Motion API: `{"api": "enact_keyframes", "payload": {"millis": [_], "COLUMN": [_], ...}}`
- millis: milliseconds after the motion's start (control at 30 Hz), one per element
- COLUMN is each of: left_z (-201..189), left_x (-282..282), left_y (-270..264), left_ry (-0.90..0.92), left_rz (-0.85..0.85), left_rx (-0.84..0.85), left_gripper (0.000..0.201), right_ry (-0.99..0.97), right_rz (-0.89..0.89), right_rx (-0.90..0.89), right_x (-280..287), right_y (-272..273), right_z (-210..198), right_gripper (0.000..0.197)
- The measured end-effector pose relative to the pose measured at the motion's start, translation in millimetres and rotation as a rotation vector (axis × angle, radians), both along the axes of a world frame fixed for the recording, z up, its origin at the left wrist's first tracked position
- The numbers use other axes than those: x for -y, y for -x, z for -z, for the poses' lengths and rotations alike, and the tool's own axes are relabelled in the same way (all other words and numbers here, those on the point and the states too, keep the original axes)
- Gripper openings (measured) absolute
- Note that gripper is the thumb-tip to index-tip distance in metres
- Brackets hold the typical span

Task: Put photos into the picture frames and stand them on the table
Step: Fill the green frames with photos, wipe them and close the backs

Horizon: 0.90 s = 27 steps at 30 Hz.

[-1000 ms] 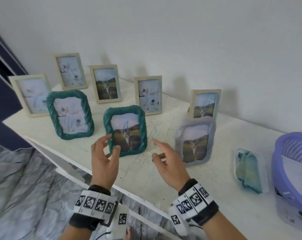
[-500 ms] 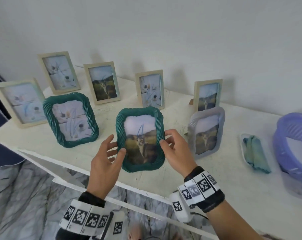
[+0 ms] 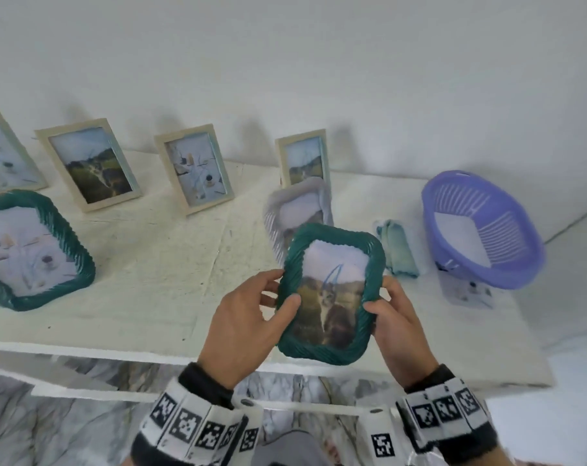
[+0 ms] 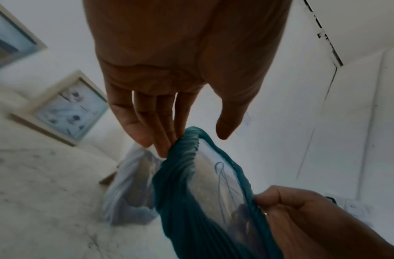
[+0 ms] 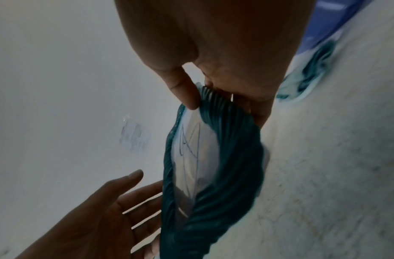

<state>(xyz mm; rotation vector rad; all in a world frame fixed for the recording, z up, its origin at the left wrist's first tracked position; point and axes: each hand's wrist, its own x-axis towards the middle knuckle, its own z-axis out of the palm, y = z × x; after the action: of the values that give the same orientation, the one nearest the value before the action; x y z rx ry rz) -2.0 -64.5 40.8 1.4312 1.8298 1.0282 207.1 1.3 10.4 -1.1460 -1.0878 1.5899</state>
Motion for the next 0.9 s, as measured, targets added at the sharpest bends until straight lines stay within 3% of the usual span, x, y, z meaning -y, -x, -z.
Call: {"api": "enact_keyframes", "payload": {"millis": [133,267,433,467,533,600,767,900], "left_z": [6,17,10,11,17,24,32,34], "left_x": [-20,-36,-42,-43,-43,-42,-36,-34], "left_y": [-51,-98,-140,-144,-147,-146,-134,-111], "left_ry": [0.038,0.102,0.125,0.135,0.179,0.221,0.186,0.052], "left_rz": [0.115,0.154,0.192,0.195,0.185,0.176,0.193,0.091], "left_rx": [-0.021,0.052,0.379,0.412,0.44,0.488,0.582,0.671], "left_gripper": [0.051,0.097,0.071,0.078,0.11,0.122,0.092,0.067], "right_ry": [0.063,0.08,0.164,0.172,0.199,0.274,0.329,0.248], "right_rz": [0.046,0.004,-0.032,-0.061,-0.08,-0.04,-0.031,0.077], "right_rx": [-0.122,-0.228,-0.217,-0.213,-0.2,-0.207,-0.22,-0.016], "right_x": [-5,-6,-10,-11,-15,-21,-31,-42], "right_y": [-36,-63,-74,-74,-74,-75,-75,-76], "right_z": [-4,-6,-8,-9,-7,-5,0,6], "right_gripper": [0.034,0.034,0.045,0.044,0.04,0.041,0.039,0.032]}}
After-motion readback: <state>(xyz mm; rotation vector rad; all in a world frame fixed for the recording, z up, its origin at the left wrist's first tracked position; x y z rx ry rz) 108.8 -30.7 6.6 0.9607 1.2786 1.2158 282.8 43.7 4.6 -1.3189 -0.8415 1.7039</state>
